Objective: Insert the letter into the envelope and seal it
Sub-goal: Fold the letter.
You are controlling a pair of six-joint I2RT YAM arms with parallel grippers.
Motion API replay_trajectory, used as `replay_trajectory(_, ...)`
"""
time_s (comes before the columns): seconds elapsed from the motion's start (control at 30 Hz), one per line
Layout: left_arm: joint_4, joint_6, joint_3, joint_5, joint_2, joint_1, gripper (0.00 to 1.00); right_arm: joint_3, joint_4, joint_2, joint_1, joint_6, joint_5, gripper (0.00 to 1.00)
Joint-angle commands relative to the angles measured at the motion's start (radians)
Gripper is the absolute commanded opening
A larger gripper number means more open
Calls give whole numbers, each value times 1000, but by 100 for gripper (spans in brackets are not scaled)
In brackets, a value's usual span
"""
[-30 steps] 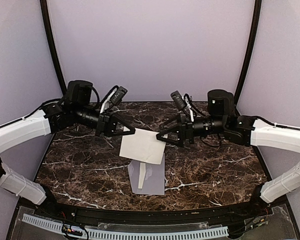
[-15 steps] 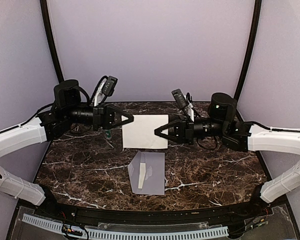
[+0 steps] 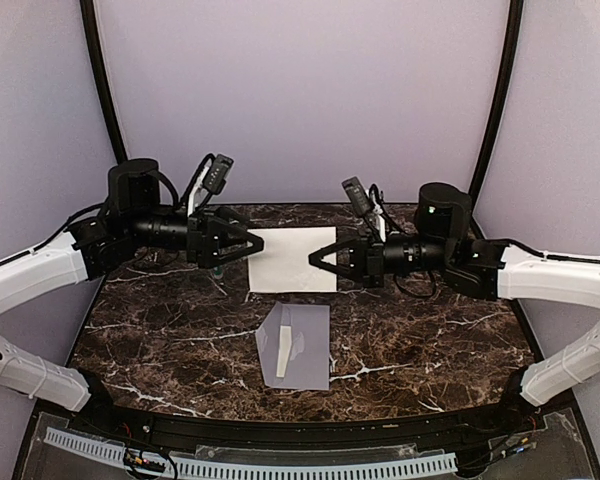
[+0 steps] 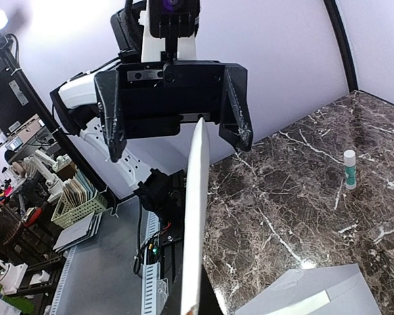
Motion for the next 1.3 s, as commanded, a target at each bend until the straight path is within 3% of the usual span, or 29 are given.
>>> replay_trajectory(0.0,139,-91,-87,-54,-59,4,91,-58,208,-68,6,50,114,0)
replay_trajectory(0.13,485,-262,-174,-86,-43,2,94,-111,399,-80,29,83,213,0)
replay_trajectory(0.33,764,-407,-240,-154,-3,-36,95,-134,602,-50,54,99,337,0)
replay_trajectory(0.5,895,-469,-261,-228,18,-75,95,-175,778,-20,69,145,427,0)
replay_trajectory(0.67,997,-486,-261,-337,64,-139,94,-168,846,15,91,144,478,0)
replay_trajectory(0.9,995,-518,-210,-478,138,-188,88,-164,889,40,131,109,559,0)
replay_trajectory(1.17,1098,-594,-161,-473,216,-223,65,-173,931,65,150,98,587,0)
replay_trajectory(1.27,1127,-604,-146,-473,232,-236,51,-173,936,73,154,98,591,0)
